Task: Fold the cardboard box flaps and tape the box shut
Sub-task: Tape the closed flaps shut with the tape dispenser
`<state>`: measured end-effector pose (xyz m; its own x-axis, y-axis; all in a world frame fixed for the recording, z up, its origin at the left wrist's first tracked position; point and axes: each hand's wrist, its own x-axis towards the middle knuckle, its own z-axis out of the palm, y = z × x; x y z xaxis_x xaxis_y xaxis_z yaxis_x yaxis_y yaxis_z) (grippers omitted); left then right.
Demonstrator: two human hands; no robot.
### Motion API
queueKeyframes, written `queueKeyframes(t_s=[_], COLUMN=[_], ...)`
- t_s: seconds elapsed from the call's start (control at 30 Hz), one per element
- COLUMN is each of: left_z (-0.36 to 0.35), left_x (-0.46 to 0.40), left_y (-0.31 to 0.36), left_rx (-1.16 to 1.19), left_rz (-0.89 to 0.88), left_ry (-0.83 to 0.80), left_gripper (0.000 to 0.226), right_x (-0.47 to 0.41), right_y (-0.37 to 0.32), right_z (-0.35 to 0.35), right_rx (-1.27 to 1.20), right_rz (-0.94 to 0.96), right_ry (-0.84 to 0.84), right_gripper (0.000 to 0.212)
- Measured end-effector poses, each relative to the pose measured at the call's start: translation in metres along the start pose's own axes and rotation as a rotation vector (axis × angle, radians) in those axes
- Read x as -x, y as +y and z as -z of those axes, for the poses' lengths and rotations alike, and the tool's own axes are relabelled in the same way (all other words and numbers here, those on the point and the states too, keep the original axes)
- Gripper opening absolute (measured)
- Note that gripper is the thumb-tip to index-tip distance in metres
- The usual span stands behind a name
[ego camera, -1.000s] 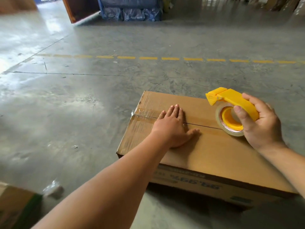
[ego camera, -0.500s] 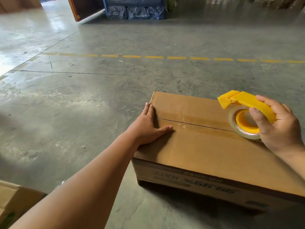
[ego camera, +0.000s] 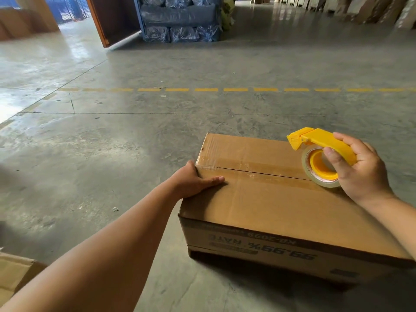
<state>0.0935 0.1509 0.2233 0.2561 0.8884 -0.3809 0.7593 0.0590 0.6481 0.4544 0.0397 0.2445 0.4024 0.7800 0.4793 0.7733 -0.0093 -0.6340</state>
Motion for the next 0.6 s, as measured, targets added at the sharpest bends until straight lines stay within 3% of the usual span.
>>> queueKeyframes(t_s=[0.13,0.23,0.3,0.43,0.5,0.6], left_z=[-0.008,-0.012,-0.011,-0.024,-0.042,-0.072], left_x=[0.015,0.016,0.013,0.007,0.004,-0.007], left_y=[0.004,0.003,0.007,0.03,0.051,0.091], left_rx=[-0.279,-0.315,-0.404,-0.606,-0.545,-0.248], left_rz=[-0.216,-0.193,-0.141,-0.324,-0.465,-0.605], left_ry=[0.189,0.055,0.05,0.266,0.275,0.269], left_gripper=[0.128,0.111,0.107,0.091,0.081,0.054], right_x=[0.0,0.0,0.0,0.0,0.0,0.001], right_y=[-0.003,-0.006,-0.006,-0.004,0.0,0.004], right_z=[0.0,0.0,0.002,0.005,0.009,0.021], right_rx=[-0.01,-0.022,-0.024,-0.037,-0.055,-0.098], right_rz=[-0.013,-0.015,-0.018,-0.024,-0.021,-0.012], right_ry=[-0.001,-0.005,-0.003,-0.008,-0.016,-0.016], right_gripper=[0.075,0.074,0.074,0.072,0.07,0.065])
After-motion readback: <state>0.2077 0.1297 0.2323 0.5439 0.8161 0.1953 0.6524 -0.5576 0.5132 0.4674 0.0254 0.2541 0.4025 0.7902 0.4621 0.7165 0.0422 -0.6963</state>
